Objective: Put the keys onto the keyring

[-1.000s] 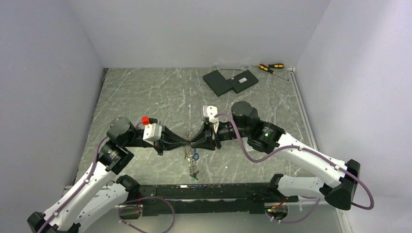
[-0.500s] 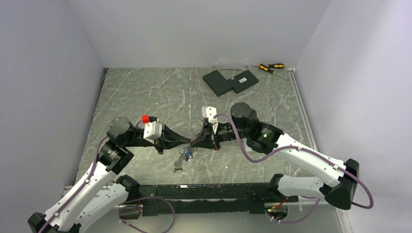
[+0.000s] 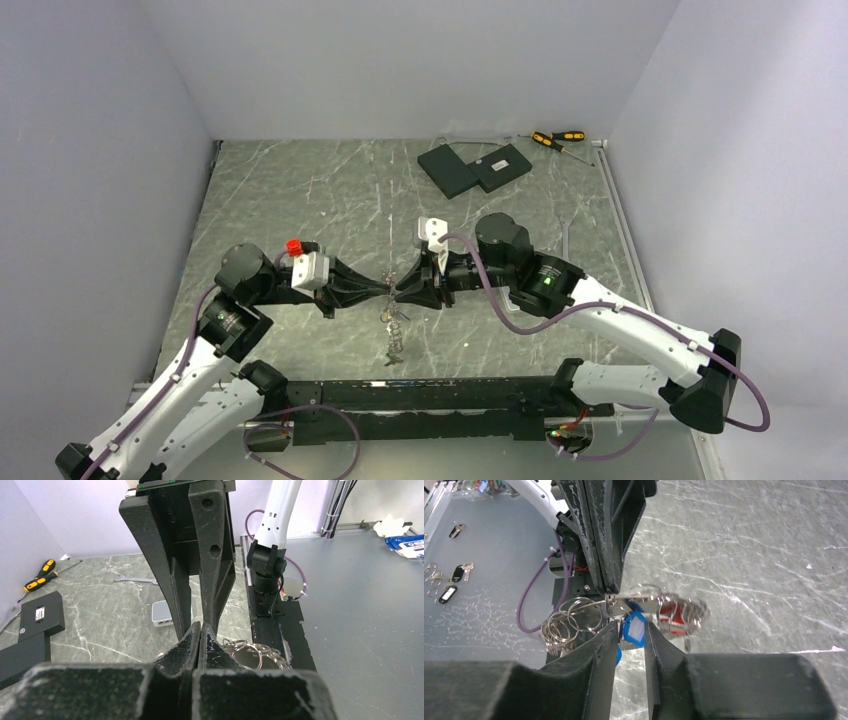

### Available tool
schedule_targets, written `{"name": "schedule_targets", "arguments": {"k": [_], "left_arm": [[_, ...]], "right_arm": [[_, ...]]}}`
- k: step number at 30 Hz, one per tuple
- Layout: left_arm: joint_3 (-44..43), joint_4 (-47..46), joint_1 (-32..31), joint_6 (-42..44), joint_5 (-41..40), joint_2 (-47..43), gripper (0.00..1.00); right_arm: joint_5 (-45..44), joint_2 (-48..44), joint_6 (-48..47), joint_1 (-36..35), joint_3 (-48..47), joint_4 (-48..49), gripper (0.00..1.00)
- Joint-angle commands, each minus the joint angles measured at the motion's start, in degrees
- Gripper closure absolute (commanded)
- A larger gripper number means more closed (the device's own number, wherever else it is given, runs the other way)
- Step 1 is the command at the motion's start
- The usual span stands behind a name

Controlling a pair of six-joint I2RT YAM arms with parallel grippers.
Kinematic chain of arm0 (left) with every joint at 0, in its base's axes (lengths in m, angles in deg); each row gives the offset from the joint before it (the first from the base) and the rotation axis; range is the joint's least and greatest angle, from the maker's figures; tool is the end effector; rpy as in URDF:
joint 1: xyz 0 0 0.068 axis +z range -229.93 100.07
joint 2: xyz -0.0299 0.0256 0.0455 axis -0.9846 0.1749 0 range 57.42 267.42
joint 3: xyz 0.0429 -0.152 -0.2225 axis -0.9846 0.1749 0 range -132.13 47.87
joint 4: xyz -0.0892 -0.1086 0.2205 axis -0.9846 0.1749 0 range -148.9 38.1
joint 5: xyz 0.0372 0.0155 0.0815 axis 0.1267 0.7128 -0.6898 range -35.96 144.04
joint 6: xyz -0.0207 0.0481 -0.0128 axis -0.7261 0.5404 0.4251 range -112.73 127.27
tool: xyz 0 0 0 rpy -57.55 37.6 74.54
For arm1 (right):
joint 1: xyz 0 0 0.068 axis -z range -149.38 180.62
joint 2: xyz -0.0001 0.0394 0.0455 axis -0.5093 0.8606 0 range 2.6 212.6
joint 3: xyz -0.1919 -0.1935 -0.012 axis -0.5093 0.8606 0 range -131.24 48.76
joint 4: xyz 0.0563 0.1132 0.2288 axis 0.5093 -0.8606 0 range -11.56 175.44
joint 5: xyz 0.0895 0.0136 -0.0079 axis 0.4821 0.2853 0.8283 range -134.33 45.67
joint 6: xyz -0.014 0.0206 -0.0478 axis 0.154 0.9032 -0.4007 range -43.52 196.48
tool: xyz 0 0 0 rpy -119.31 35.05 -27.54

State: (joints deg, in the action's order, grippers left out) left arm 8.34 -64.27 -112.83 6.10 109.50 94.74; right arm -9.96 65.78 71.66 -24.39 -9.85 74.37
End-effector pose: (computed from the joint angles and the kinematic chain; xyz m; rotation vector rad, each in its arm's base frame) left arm 0.1065 -0.1038 0.3554 1.1760 1.1027 -1.1572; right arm 0.1265 0.2158 0.3615 -1.3376 1.4282 1.1466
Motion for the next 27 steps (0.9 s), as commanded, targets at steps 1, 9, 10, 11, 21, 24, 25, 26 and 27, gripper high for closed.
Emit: {"name": "schedule_targets", "arguments": {"k": [1,9,10,11,21,24,25,26,27], "left_arm": [[-0.2,-4.3,0.4,-0.9,-0.8,-0.9,1.0],[0.0,-5.0,0.6,-1.5,-0.8,-0.9,1.0],[0.0,-5.0,0.7,-1.5,-0.8,-1.0,1.0],[0.0,-5.0,0.7,-1.5,-0.8,-1.0,1.0],[-0.1,-3.8,0.7,-0.9,-1.1,-1.2,1.0],[-0.2,-2.9,0.7,-0.3,-1.3,-1.2,1.0],[-0.3,-2.6,0.7,-0.1,-1.5,-1.1,1.0],[-0.3,-2.4,0.7,0.0,-1.6,-1.1,1.0],[-0.3,-2.3,0.7,0.0,-1.6,-1.1,1.0]], "right_arm": [[-2.2,-2.4,1.3,0.0,1.1,3.5,0.72],[-1.7,-1.5,2.1,0.0,1.3,6.0,0.74],[-1.7,-1.4,2.2,0.0,1.3,6.3,0.75],[-1.6,-1.3,2.1,0.0,1.3,6.4,0.76],[-3.9,-2.5,0.0,0.0,0.1,3.8,1.0],[-6.8,-3.9,-2.2,0.0,-1.4,1.0,1.0],[-7.4,-4.4,-2.8,0.0,-1.9,0.4,1.0],[-8.1,-4.9,-3.3,0.0,-2.4,-0.2,1.0],[-8.6,-5.3,-3.7,0.0,-2.9,-0.7,1.0]]}}
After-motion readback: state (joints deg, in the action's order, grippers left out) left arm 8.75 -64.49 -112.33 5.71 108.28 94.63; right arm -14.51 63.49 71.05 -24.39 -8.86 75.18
